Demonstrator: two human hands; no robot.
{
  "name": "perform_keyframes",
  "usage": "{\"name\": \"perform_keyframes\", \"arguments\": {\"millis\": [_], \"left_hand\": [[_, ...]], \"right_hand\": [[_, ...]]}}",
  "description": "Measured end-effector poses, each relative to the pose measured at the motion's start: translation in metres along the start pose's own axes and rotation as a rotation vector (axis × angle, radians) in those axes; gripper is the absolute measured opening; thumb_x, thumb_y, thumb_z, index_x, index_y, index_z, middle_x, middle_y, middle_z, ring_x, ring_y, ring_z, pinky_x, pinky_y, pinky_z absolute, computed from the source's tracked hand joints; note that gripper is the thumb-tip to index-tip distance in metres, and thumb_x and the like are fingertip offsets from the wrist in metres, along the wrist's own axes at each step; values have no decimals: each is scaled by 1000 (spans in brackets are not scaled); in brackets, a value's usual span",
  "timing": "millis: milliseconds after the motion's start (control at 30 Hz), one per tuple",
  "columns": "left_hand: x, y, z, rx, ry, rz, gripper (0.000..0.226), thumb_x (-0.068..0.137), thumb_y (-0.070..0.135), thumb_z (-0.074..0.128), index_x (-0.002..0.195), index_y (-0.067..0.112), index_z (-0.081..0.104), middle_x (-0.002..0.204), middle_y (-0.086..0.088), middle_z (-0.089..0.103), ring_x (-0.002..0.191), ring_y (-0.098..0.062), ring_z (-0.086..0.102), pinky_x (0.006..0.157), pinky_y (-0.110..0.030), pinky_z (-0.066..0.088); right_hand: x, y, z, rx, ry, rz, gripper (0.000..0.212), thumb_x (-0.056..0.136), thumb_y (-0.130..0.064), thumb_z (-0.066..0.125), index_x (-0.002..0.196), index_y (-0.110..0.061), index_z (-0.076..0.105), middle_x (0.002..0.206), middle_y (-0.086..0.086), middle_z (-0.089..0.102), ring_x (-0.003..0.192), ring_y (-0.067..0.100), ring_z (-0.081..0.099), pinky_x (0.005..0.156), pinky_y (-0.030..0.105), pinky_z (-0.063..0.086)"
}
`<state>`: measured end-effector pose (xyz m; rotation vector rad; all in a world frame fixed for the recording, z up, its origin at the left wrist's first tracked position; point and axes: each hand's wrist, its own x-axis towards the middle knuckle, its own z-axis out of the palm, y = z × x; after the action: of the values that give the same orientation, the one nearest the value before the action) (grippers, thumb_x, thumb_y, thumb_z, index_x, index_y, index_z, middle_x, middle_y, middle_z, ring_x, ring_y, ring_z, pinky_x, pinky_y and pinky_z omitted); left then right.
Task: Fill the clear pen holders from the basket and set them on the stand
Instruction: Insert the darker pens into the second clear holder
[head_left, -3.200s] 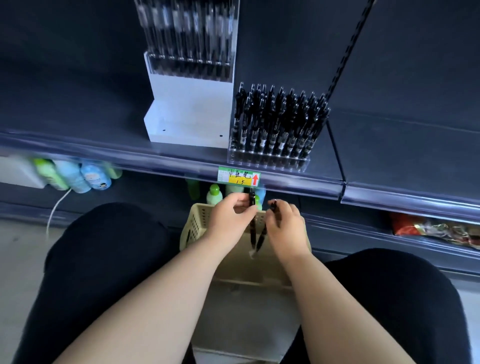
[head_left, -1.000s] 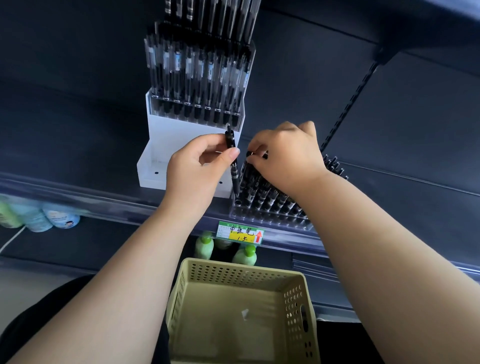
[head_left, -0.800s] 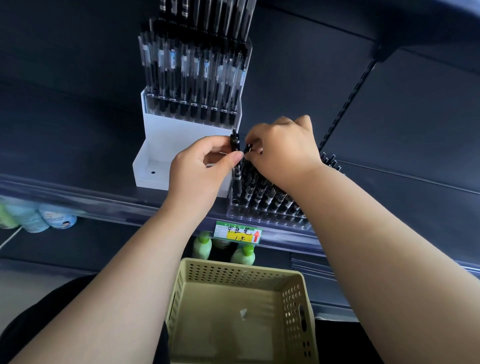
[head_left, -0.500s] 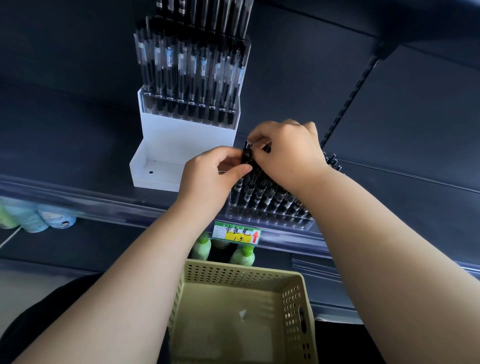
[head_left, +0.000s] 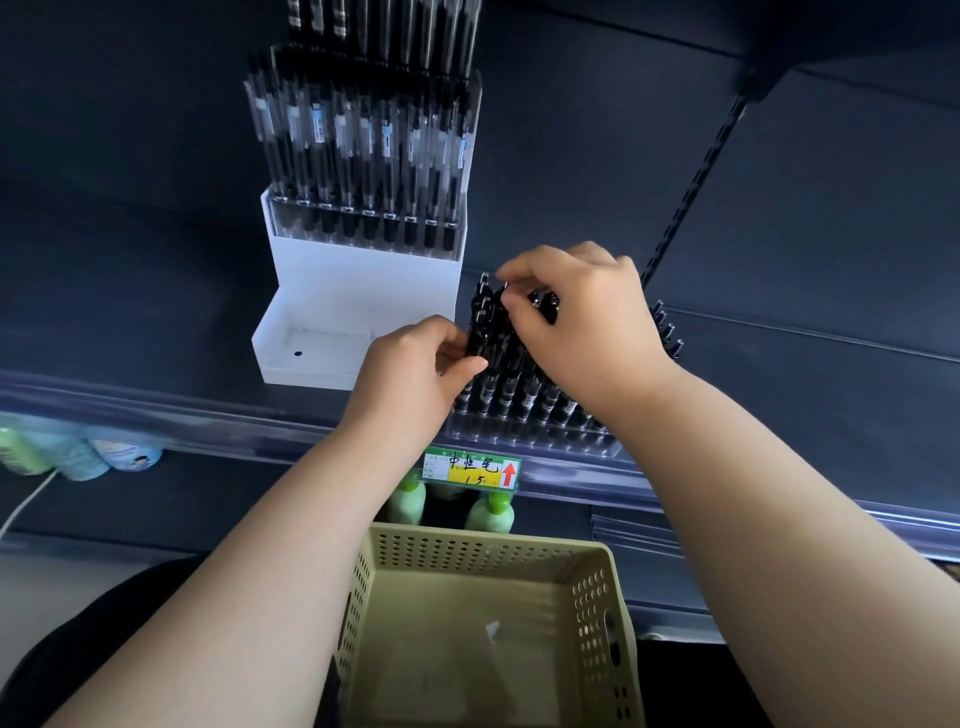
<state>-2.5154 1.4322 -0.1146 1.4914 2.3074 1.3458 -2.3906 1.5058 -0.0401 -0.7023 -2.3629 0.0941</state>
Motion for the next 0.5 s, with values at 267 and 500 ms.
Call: {"name": "perform_keyframes", "arguments": {"millis": [267, 500], "left_hand": [[-12, -17, 0, 125, -116, -75, 36, 80, 31, 71, 109, 11, 63, 97, 0, 64, 84, -10, 55, 76, -19, 40], [-27, -20, 10, 355, -338, -121, 50, 87, 44, 58, 124, 11, 54, 120, -5, 57, 109, -20, 53, 93, -32, 43]], "right_hand": [[-48, 1, -9, 46, 104, -168, 12, 80, -7, 65, 90, -10, 72, 75, 0, 66, 78, 23, 59, 69, 37, 42], [-114, 53, 2, 62, -204, 134, 16, 81, -2, 65, 94, -11, 71, 83, 4, 68, 75, 18, 61, 72, 36, 54]]}}
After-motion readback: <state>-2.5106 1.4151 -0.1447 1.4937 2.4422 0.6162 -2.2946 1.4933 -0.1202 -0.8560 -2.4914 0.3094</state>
